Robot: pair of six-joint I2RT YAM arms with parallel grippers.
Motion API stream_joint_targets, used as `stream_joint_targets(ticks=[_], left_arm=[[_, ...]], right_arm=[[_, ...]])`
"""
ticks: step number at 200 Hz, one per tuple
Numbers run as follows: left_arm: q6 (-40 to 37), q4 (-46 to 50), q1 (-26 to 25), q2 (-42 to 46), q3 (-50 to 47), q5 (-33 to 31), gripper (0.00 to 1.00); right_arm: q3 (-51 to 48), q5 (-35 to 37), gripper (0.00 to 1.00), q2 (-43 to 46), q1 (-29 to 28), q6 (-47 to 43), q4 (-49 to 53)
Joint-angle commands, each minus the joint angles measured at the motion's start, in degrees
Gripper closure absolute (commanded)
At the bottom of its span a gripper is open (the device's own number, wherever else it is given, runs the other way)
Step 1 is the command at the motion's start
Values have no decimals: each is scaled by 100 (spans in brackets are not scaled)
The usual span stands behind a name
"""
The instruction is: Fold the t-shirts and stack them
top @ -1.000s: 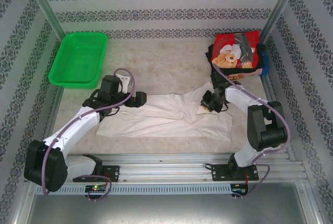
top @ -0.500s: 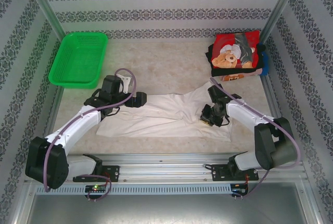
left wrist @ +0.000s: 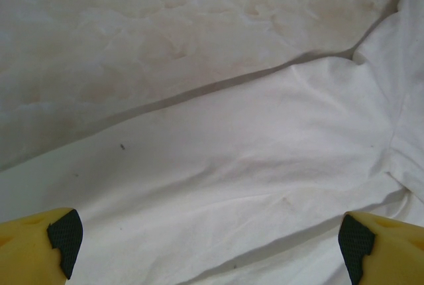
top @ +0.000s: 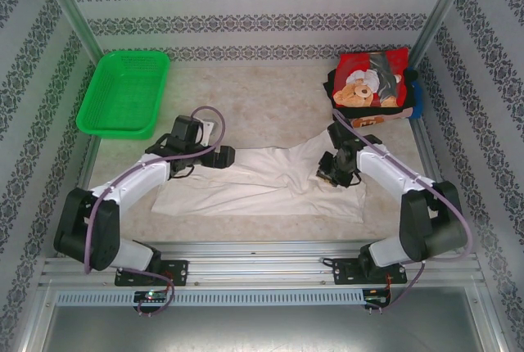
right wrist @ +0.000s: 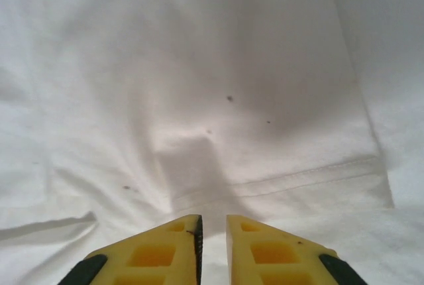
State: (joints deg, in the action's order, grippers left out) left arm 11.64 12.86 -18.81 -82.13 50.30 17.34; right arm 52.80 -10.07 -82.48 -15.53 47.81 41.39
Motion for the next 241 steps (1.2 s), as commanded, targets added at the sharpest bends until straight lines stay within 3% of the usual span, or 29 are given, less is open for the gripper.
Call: stream_joint_targets(ticks=[1, 66, 142, 175, 210, 241], left_arm=[[-213, 284, -63, -351, 313, -63, 0], [750, 1583, 322, -1758, 999, -213, 7], [1259, 2099, 976, -1940, 725, -355, 16], [1380, 2174, 1187, -1712, 387, -270, 17], [1486, 2394, 1215, -1493, 246, -72, 17], [1442, 2568, 1293, -1238, 151, -13, 17]], right_arm=[[-27, 278, 79, -60, 9, 96, 216], [761, 382, 82, -1775, -147, 156, -247], [3156, 384, 82, -3815, -466, 14, 414], [4695, 237, 82, -4831, -546, -102, 808], [6967, 78, 82, -6122, -618, -135, 1347], [9218, -201, 82, -7235, -575, 22, 1140]])
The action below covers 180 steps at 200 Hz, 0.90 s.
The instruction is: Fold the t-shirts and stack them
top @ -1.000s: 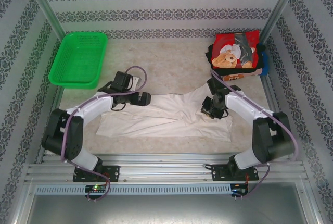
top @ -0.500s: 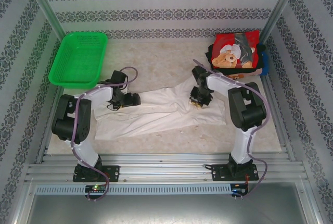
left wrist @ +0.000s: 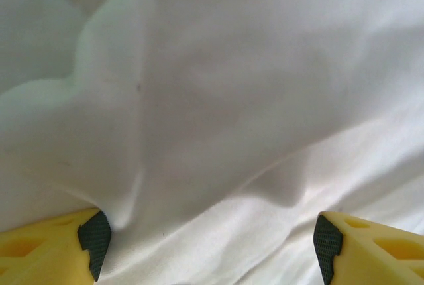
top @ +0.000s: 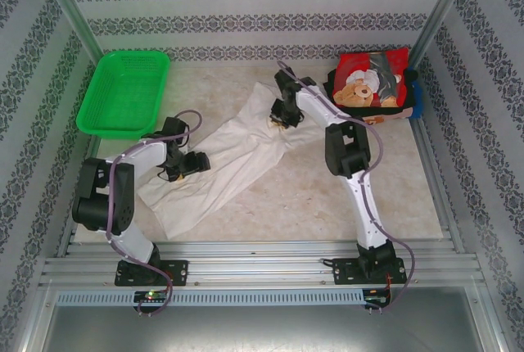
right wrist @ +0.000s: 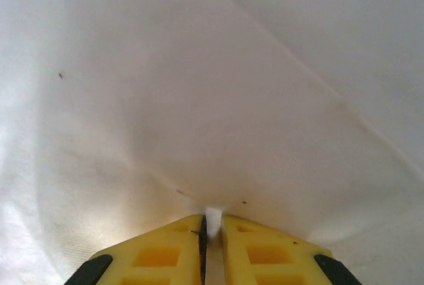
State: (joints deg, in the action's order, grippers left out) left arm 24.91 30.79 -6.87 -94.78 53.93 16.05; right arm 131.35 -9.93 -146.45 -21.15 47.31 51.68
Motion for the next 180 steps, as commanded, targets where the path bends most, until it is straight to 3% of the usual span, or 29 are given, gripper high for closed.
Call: stream_joint_targets(ticks=[1, 17, 33, 45, 56, 80, 105, 139, 165, 180], left_arm=[[113, 782, 99, 25, -205, 125, 17], [109, 820, 101, -106, -134, 425, 17], [208, 726, 101, -134, -114, 767, 18], [232, 710, 95, -4, -61, 888, 17], [184, 701, 99, 188, 17, 1076, 15], [25, 632, 99, 750, 168, 1811, 11], [-193, 998, 115, 1175, 514, 1535, 10], [-498, 1383, 226, 935, 973, 648, 11], [-596, 1273, 333, 515, 1082, 213, 24], [-652, 1232, 362, 267, 1138, 133, 32]], right_arm=[[1453, -221, 82, -888, -4, 83, 112], [2636, -625, 79, -1490, 111, 263, -187], [2979, -964, 74, -1564, 230, 555, -856], [2923, -860, 68, -1250, 268, 438, -1184], [2798, -787, 56, -825, 294, 203, -1423], [2367, -875, 46, 278, 322, -501, -1275], [1119, -820, 46, 1460, 224, -846, -810], [-1419, -380, 52, 2848, -244, -554, -977], [-3198, -172, 61, 3345, -691, 172, -1823], [-3703, -308, 64, 3266, -886, 521, -2293]])
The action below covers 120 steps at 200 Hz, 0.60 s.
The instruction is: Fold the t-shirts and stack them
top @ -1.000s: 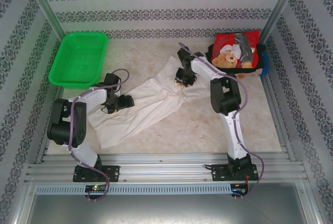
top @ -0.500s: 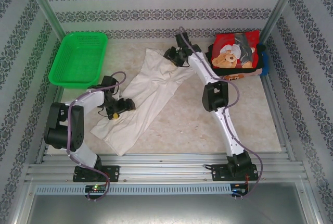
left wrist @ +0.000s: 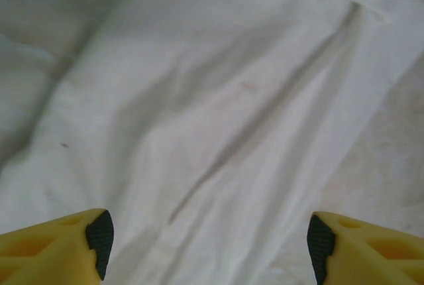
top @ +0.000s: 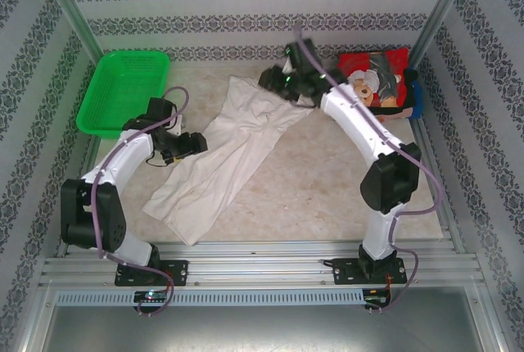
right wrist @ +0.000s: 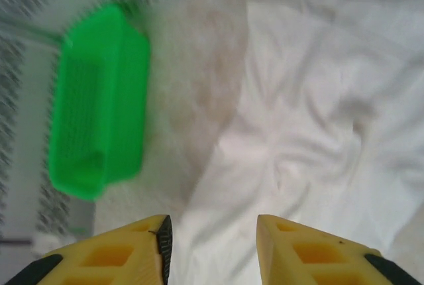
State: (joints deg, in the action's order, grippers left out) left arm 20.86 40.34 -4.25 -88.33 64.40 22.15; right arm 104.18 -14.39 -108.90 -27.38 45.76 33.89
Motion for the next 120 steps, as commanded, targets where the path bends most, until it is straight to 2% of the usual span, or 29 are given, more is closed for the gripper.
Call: stream_joint_targets(ticks=[1, 33, 50, 120], left_arm=[[-253, 266, 100, -391, 91, -480, 32], [-346, -39, 100, -651, -109, -496, 37], [-342, -201, 103, -706, -288, -484, 38], [-178, -321, 58, -858, -902, -347, 38]], right_arm=[[-995, 138, 65, -503, -279, 687, -519], [-753, 350, 70, -1126, -547, 725, -414], [-487, 652, 75, -1455, -567, 763, -28], [789, 1224, 74, -2712, -433, 932, 1064]])
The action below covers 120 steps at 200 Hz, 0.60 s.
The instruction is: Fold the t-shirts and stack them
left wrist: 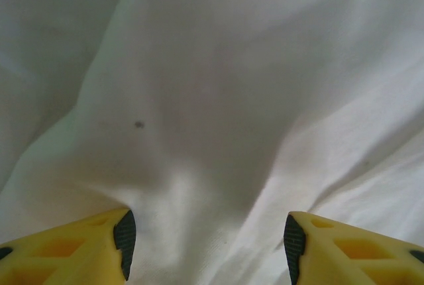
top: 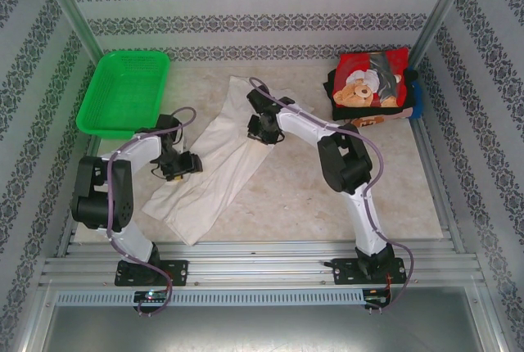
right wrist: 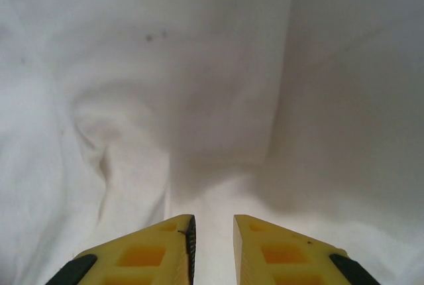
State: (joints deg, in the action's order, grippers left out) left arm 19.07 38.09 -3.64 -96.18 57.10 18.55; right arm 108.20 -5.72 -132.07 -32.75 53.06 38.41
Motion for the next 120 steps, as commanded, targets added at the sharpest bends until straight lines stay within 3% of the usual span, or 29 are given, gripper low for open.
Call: stream_joint_targets(ticks=[1, 85, 120], left_arm=[[5, -98, -8, -79, -177, 20, 39], [606, -212, -737, -462, -139, 637, 41], [1006, -379, -1291, -768, 127, 1062, 41]], right_arm=[[400, 358, 74, -406, 108, 208, 613], [1378, 55, 66, -1166, 1074, 565, 730], [2613, -278, 65, -1870, 1543, 436, 790]])
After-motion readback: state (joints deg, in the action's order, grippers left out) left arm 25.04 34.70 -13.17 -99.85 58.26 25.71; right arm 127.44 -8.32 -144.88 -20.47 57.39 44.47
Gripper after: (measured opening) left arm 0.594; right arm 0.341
